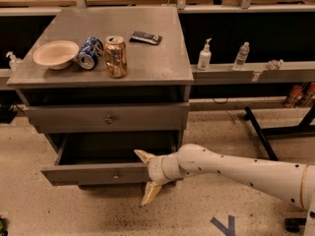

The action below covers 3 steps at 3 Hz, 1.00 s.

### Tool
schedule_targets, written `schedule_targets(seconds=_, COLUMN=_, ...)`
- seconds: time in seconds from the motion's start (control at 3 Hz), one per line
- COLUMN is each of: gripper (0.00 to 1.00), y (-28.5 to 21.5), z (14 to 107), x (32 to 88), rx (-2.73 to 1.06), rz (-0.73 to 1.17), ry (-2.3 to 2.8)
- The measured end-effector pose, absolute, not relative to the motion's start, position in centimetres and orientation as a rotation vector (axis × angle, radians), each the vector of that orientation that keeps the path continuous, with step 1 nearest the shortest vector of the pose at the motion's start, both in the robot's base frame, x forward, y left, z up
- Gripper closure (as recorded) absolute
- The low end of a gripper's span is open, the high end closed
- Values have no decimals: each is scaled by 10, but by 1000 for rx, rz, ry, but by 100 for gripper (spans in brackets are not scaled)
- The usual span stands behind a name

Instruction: Open middle drawer

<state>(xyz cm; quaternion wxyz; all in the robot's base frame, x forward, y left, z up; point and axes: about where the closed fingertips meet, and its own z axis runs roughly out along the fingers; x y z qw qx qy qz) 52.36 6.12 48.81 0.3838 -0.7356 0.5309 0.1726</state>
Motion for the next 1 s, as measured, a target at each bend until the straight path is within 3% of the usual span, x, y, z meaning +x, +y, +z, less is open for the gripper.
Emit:
schedule_targets(seconds=0.33, gripper=0, y=60, z=481, x=553, rx=-1889, rz=406, ry=1384)
schedule_targets(seconds=0.67, gripper=21, y=66, z=437, x=579, rx=-1980, rz=431, ry=1475)
schedule_targets(seconds=1.0, gripper=31, y=65, z=412, x=585, rx=-2036, rz=449, ry=1534)
